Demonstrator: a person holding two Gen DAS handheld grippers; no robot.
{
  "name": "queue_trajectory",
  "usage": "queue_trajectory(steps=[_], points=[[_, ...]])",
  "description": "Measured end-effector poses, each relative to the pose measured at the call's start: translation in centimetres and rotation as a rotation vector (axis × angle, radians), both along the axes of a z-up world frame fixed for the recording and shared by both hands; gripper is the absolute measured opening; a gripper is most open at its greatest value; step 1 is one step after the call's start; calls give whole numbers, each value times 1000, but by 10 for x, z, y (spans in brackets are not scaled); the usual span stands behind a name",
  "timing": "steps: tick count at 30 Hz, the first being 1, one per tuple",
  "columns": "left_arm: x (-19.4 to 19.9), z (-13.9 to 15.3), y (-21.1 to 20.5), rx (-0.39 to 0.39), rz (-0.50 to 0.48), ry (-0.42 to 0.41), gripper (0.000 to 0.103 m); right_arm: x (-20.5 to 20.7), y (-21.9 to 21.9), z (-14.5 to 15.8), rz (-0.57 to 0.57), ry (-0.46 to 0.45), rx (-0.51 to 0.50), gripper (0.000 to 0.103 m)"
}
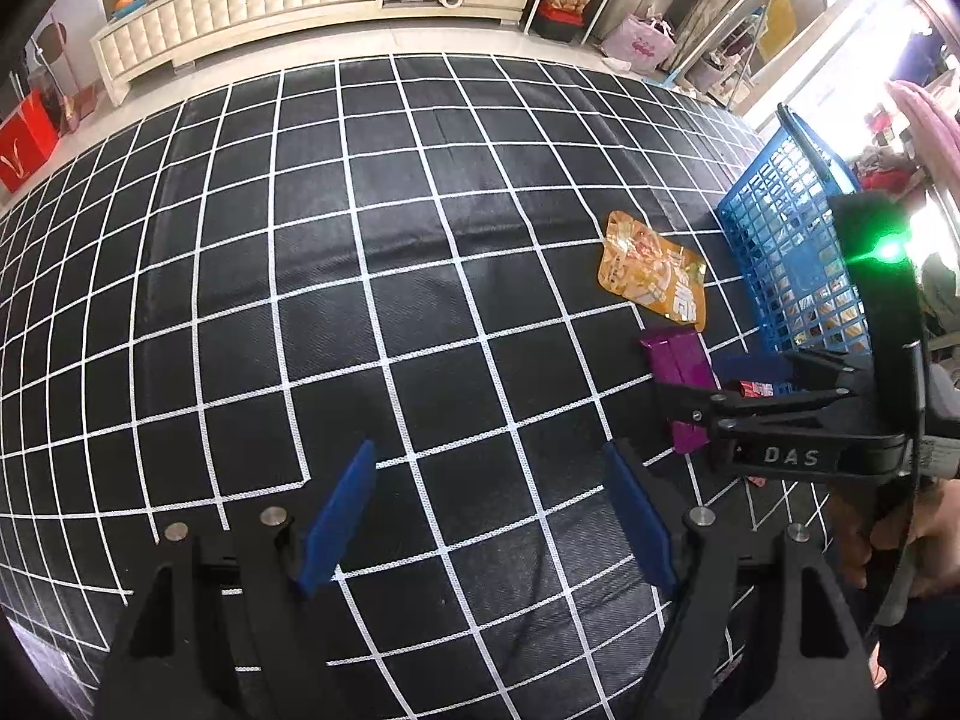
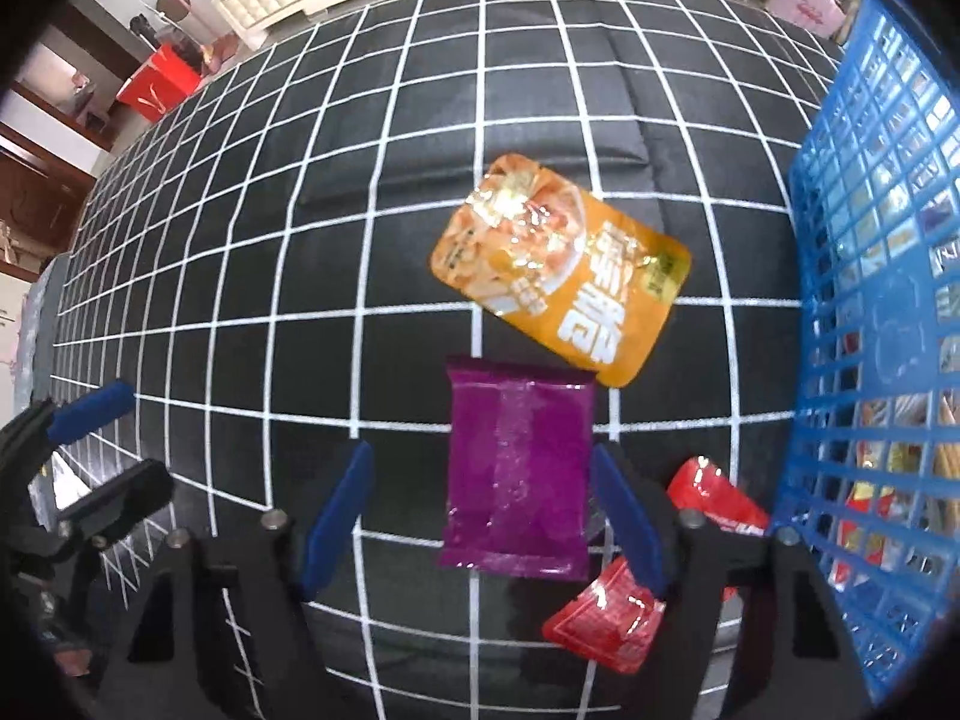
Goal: Organize snacks
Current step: 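Close the right gripper on the purple pack, then carry the purple pack toward the basket with the right gripper while the left gripper grasps the red pack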
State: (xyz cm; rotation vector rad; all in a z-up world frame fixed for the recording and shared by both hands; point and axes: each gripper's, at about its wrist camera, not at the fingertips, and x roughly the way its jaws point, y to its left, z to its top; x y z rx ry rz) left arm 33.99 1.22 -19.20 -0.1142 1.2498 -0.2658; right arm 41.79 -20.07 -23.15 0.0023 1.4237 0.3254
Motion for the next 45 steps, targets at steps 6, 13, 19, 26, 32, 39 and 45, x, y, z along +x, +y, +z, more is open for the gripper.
queue_trajectory(steps=[6,13,19,26,32,39,45], points=[[-3,0,5,9,6,-3,76,-19,16,-15,59,-71,-116,67],[-11,6,4,-2,-7,-17,76,-49,38,-19,96,-146,-134,52],[-21,26,-1,22,-47,-65,76,-71,45,0,87,-149,-41,52],[-33,54,-17,-5,-70,-114,76,-96,28,43,62,-170,62,52],[-44,72,-48,-14,-138,-150,76,-115,6,106,46,-292,60,52],[-44,80,-94,-19,-237,-170,76,-112,-68,145,-2,-360,84,52],[-36,64,-125,-17,-287,-153,76,-108,-98,151,-45,-400,45,52]])
